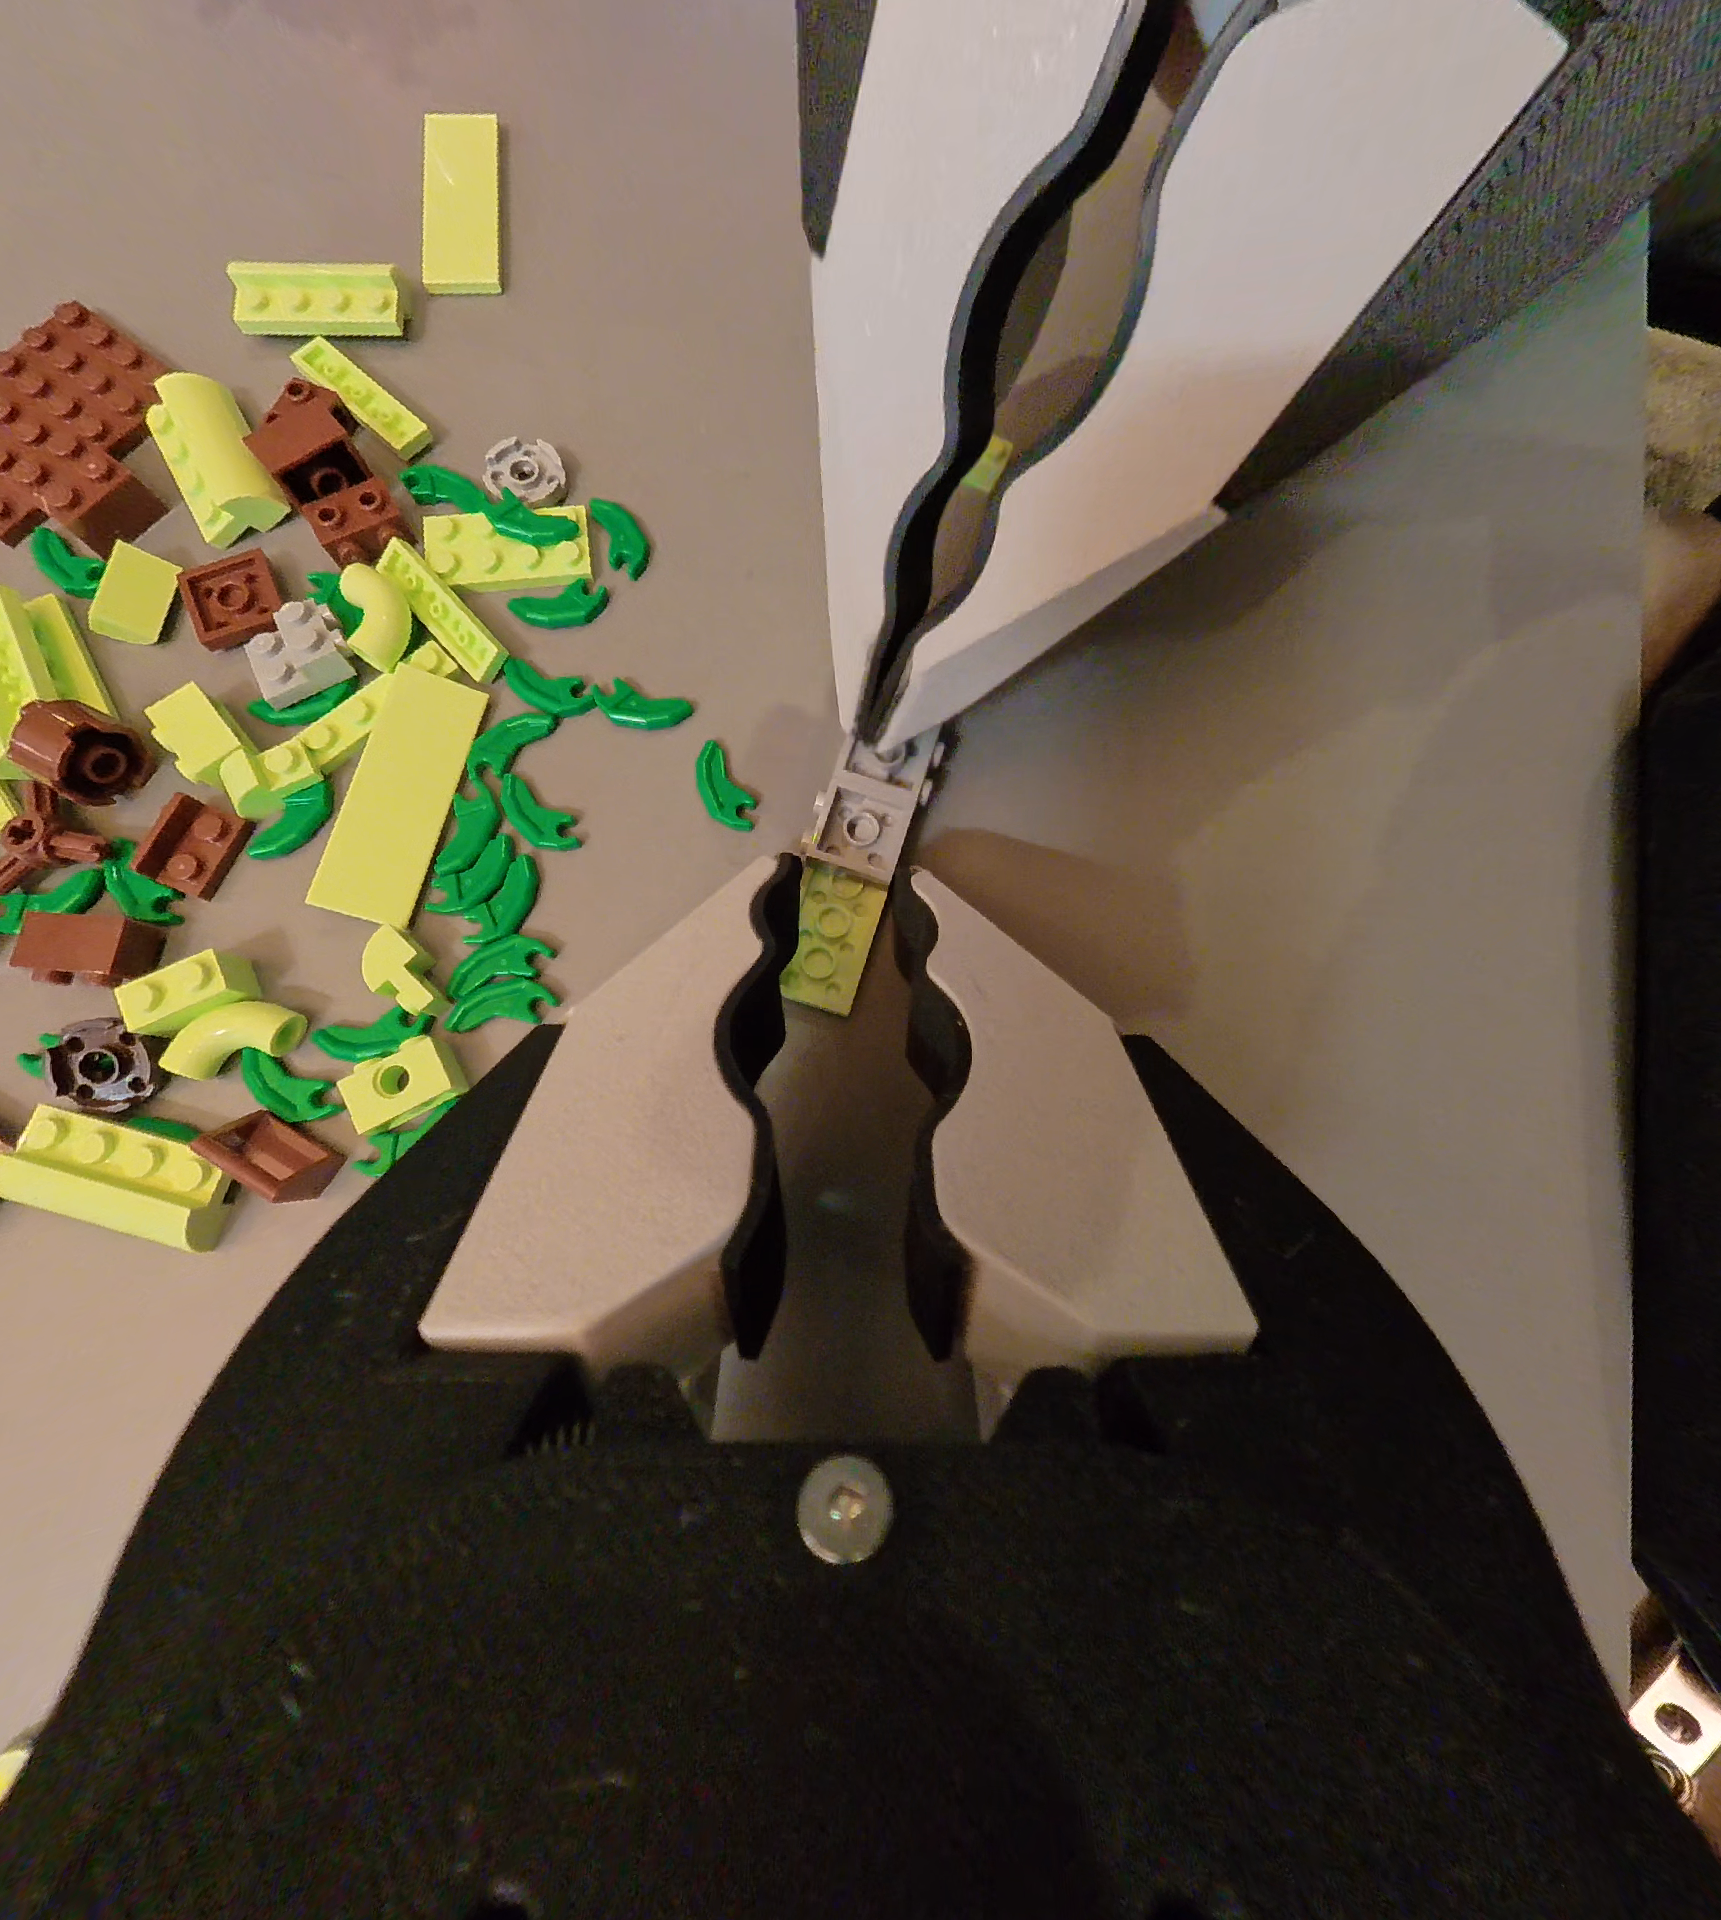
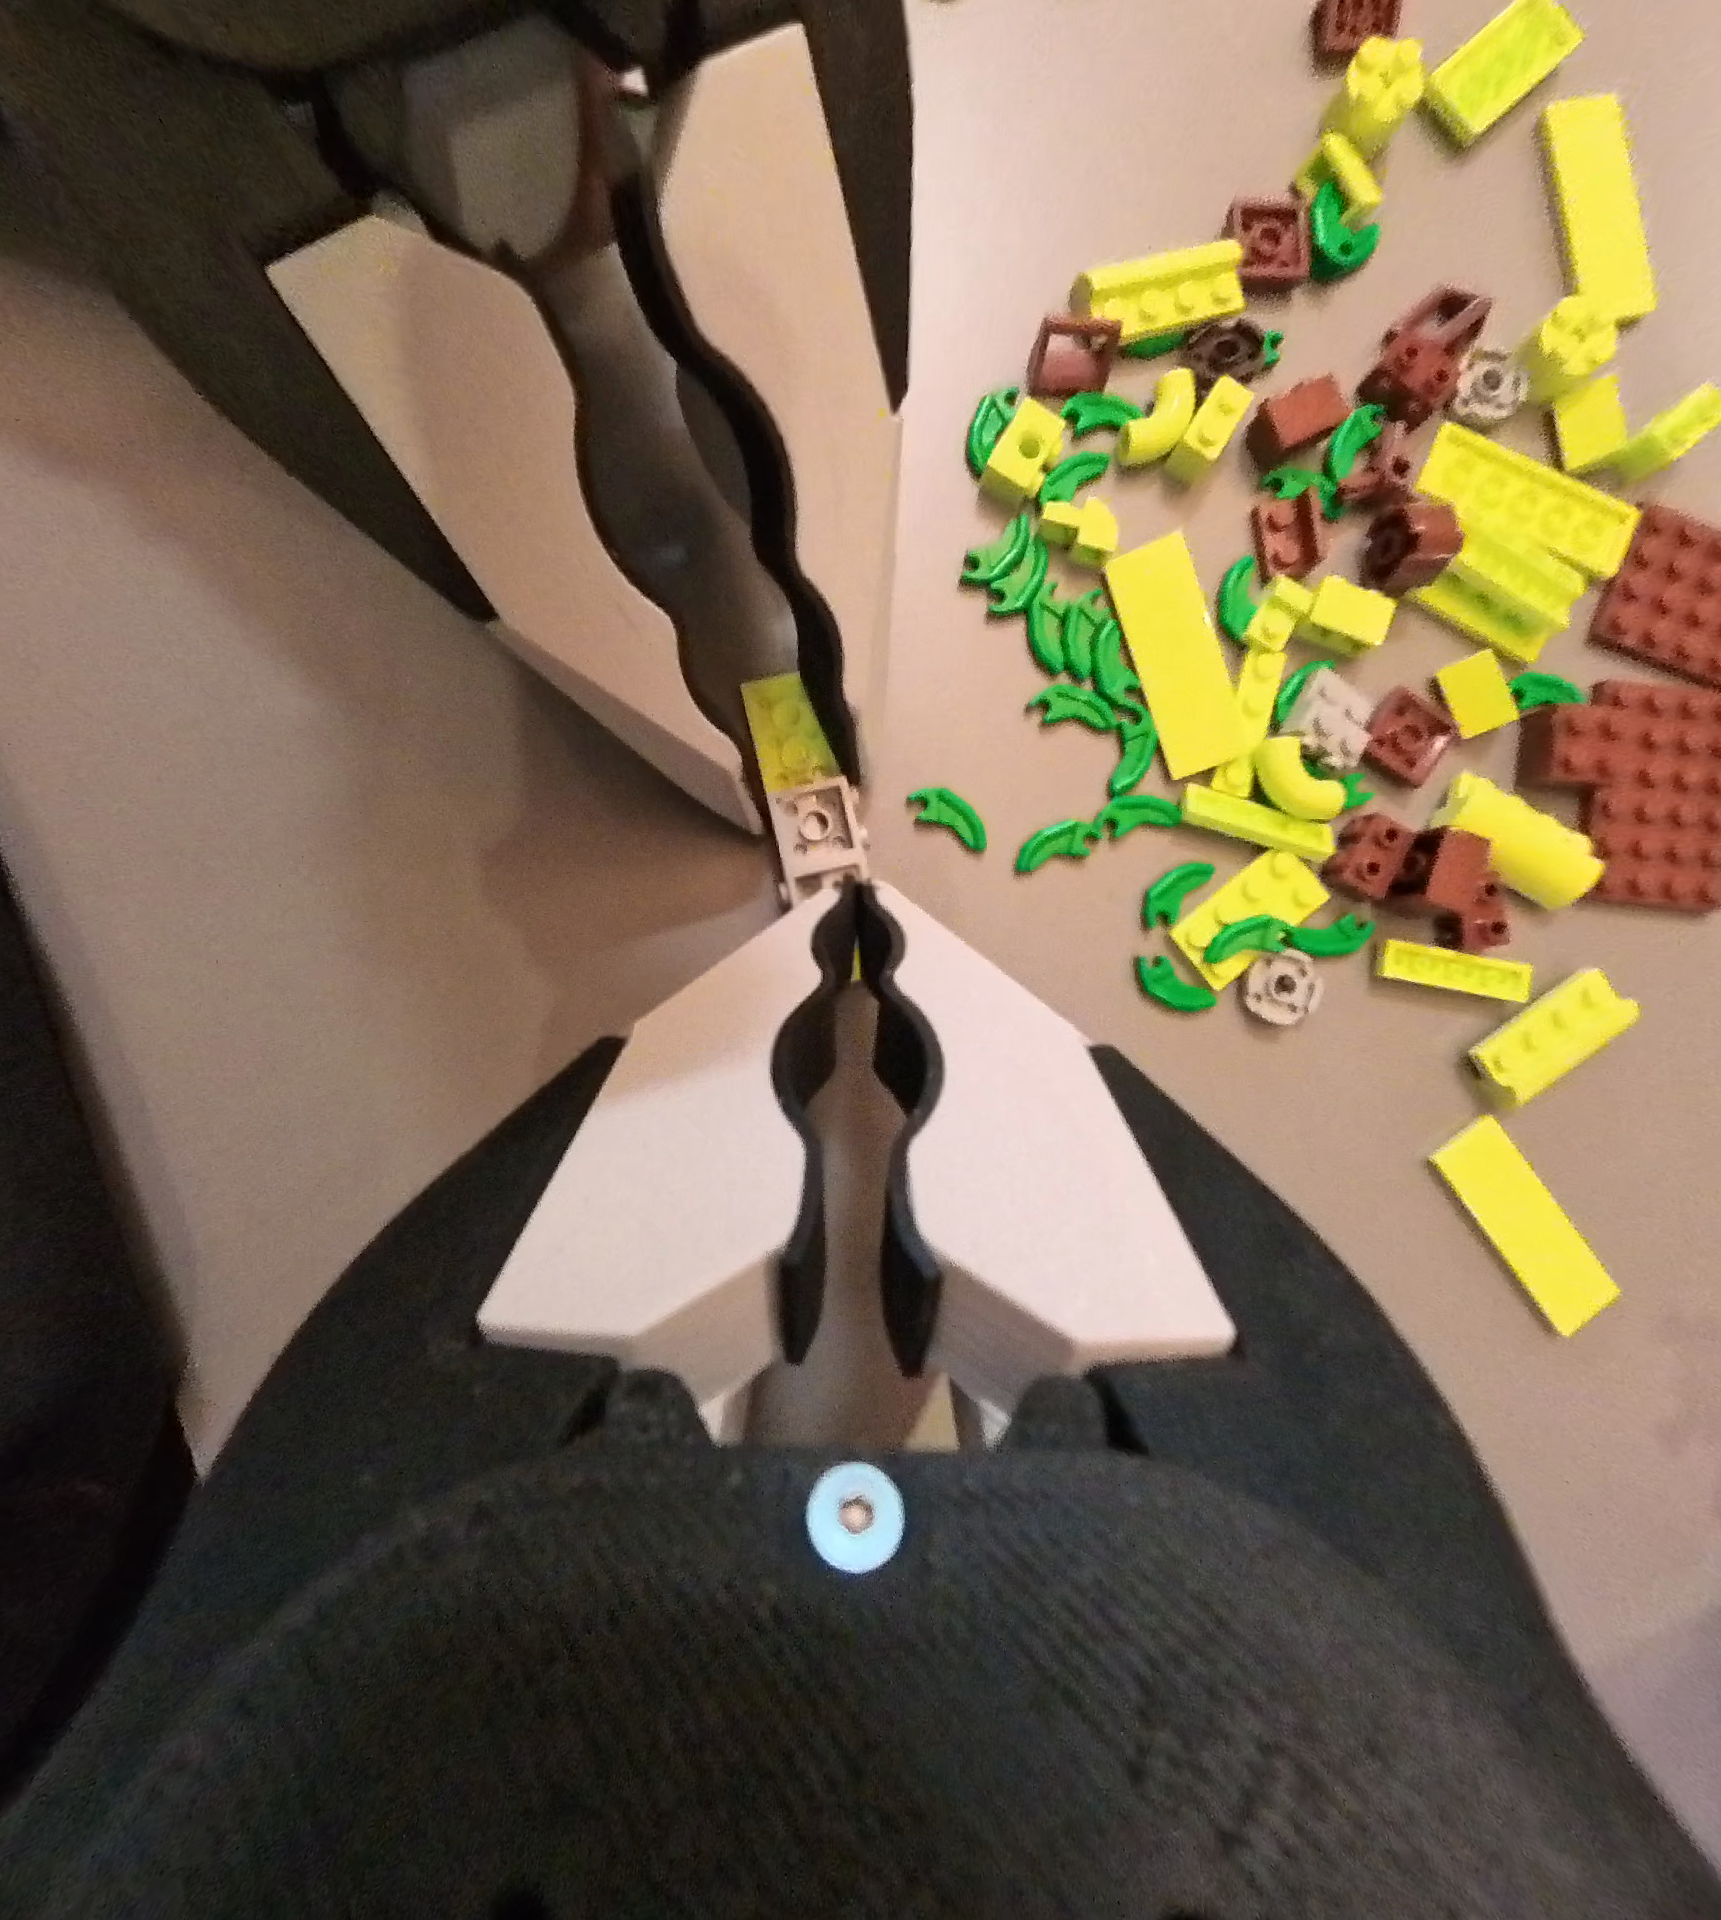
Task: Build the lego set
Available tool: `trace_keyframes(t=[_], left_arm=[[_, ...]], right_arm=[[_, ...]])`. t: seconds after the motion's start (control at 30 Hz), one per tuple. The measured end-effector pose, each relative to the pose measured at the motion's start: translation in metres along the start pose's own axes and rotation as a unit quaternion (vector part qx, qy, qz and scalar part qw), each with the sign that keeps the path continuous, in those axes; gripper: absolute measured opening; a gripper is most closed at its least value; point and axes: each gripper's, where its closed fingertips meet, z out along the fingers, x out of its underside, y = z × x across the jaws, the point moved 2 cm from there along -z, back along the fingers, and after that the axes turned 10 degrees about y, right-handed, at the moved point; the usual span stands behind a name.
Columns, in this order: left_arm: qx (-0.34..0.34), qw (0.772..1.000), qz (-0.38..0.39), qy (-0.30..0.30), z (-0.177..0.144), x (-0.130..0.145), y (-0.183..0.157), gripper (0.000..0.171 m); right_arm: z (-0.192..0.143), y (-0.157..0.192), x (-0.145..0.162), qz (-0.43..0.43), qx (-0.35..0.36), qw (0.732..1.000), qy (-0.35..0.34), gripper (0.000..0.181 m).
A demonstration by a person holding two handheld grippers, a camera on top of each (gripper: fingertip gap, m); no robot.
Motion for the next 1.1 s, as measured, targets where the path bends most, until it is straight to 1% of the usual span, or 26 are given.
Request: trace_keyframes(t=[0.1,0.17,0.27,0.37,0.4,0.43,0.47,0.53,0.6,0.67,0.77,0.83,0.87,0.9,0.97,1.0,1.07,1.1], left_arm=[[0.0,1.0,0.0,0.0,0.0,0.0,0.0,0.016],[0.001,1.0,-0.001,0.0,0.0,0.0,0.0,0.016],[0.001,1.0,-0.001,0.0,0.0,0.0,0.0,0.016],[-0.001,1.0,0.0,0.0,0.0,0.0,0.0,0.016],[-0.001,1.0,0.0,0.0,0.0,0.0,0.0,0.016],[0.0,1.0,0.0,0.0,0.0,0.0,0.0,0.016],[0.0,1.0,0.0,0.0,0.0,0.0,0.0,0.016],[0.0,1.0,0.0,0.001,0.0,0.0,0.0,0.016],[-0.002,1.0,0.001,0.0,0.0,0.0,0.0,0.016],[-0.002,1.0,0.001,0.001,0.0,0.0,0.0,0.016],[-0.001,1.0,0.001,0.001,0.0,0.0,0.0,0.016],[-0.002,1.0,0.001,0.001,0.0,0.0,0.0,0.016],[-0.002,1.0,0.001,0.001,0.0,0.0,0.0,0.016],[-0.002,1.0,0.001,0.001,0.0,0.0,0.0,0.016],[-0.002,1.0,0.001,0.001,0.0,0.0,0.0,0.016],[-0.002,1.0,0.001,0.001,0.0,0.0,0.0,0.016],[-0.002,1.0,0.001,0.001,0.0,0.0,0.0,0.016],[-0.002,1.0,0.001,0.001,0.0,0.0,0.0,0.016]], right_arm=[[-0.009,0.0,-0.008,0.004,0.002,0.999,-0.032,0.0],[0.0,0.005,-0.001,0.008,-0.016,1.0,-0.01,0.0],[0.001,0.005,0.002,0.008,-0.014,1.0,-0.009,0.0],[-0.01,0.002,-0.008,0.013,-0.002,0.999,-0.044,0.0],[-0.008,0.003,-0.007,0.017,-0.006,0.999,-0.039,0.0],[-0.001,0.004,-0.001,0.019,-0.012,1.0,-0.02,0.0],[0.003,0.005,0.001,0.02,-0.017,0.999,-0.021,0.0],[0.001,0.004,0.002,0.021,-0.014,0.999,-0.021,0.0],[-0.008,0.001,-0.004,0.02,0.001,0.999,-0.042,0.0],[-0.012,0.002,-0.008,0.025,-0.003,0.998,-0.054,0.0],[-0.009,0.0,-0.004,0.009,0.011,0.999,-0.048,0.0],[-0.007,0.0,-0.002,0.002,0.002,0.999,-0.04,0.001],[-0.005,0.002,-0.002,0.002,-0.012,0.999,-0.037,0.014],[-0.004,0.003,-0.002,0.007,-0.029,0.999,-0.032,0.022],[-0.002,0.005,-0.001,0.013,-0.056,0.998,-0.025,0.027],[-0.001,0.005,-0.001,0.01,-0.058,0.998,-0.024,0.026],[0.0,0.003,0.0,-0.004,-0.048,0.999,-0.019,0.017],[0.001,0.002,0.001,-0.011,-0.044,0.999,-0.016,0.016]])
